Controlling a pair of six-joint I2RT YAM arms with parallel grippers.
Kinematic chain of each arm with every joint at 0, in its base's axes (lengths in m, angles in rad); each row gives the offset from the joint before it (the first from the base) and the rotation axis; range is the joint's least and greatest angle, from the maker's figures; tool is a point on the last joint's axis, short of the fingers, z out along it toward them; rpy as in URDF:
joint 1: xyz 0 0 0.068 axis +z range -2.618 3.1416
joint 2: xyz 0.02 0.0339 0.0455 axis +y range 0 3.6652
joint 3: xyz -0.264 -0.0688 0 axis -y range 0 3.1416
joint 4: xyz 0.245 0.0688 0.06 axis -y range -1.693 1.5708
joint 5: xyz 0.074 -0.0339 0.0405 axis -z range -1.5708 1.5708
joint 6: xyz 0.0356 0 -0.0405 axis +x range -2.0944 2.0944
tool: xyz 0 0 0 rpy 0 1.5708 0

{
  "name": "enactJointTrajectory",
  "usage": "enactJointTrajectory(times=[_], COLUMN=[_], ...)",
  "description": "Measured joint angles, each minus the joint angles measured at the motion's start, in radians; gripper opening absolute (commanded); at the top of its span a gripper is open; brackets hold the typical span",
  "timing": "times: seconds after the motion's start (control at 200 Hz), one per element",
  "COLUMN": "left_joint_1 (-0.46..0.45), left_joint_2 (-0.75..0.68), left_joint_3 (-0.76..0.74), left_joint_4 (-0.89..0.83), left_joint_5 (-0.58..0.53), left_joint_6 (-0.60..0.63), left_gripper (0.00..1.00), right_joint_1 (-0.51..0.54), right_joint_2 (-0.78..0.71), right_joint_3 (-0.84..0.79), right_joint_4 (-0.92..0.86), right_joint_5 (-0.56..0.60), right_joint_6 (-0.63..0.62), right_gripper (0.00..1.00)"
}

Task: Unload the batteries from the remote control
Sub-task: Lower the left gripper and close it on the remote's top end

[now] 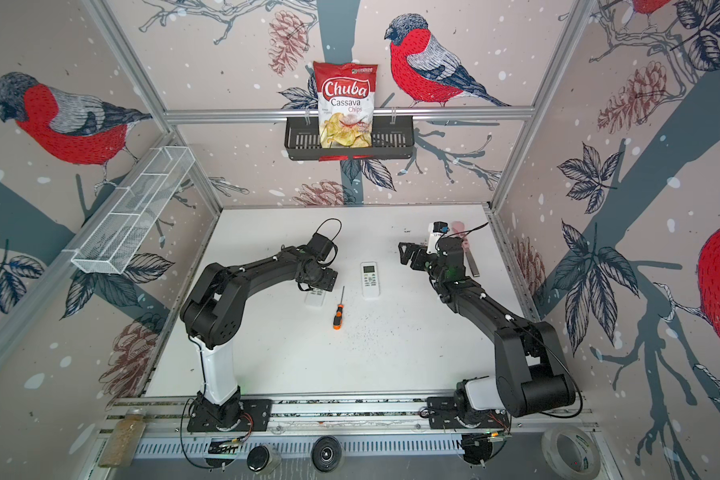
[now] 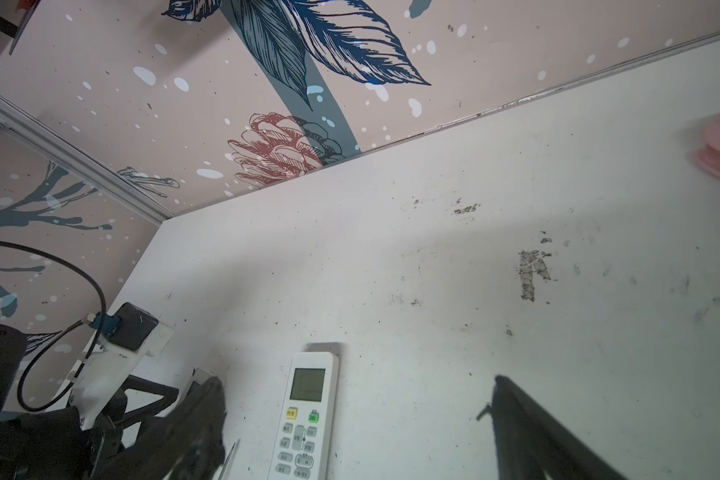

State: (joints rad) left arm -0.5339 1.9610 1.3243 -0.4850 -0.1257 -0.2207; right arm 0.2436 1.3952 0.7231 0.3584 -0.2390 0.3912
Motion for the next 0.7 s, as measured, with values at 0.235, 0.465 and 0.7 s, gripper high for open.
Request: enactJointTrajectory(times=[0.235,0.465,0.7], left_joint_1=[0.001,0.008,0.020], left_joint_2=[0.031,0.051,0.057], left_joint_3=[0.021,0.042,0.050], left_joint_4=[0.004,0.005,0.005], left_joint_5=[-0.015,-0.034,-0.035], left_joint_6=[-0.018,-0.035,-0.038], left_gripper=[0.74,0.70,0.64], right_joint_1=[0.000,0.000,0.000], right_joint_2=[-0.001,0.011,0.025], right_joint_3=[0.000,0.003,0.010], right_joint_4=[0.000,0.000,0.000], right_joint_5=[-0.004,-0.013,-0.030], right_joint_6=[0.000,0.000,0.001], right_gripper=[1.00,0.99,0.99])
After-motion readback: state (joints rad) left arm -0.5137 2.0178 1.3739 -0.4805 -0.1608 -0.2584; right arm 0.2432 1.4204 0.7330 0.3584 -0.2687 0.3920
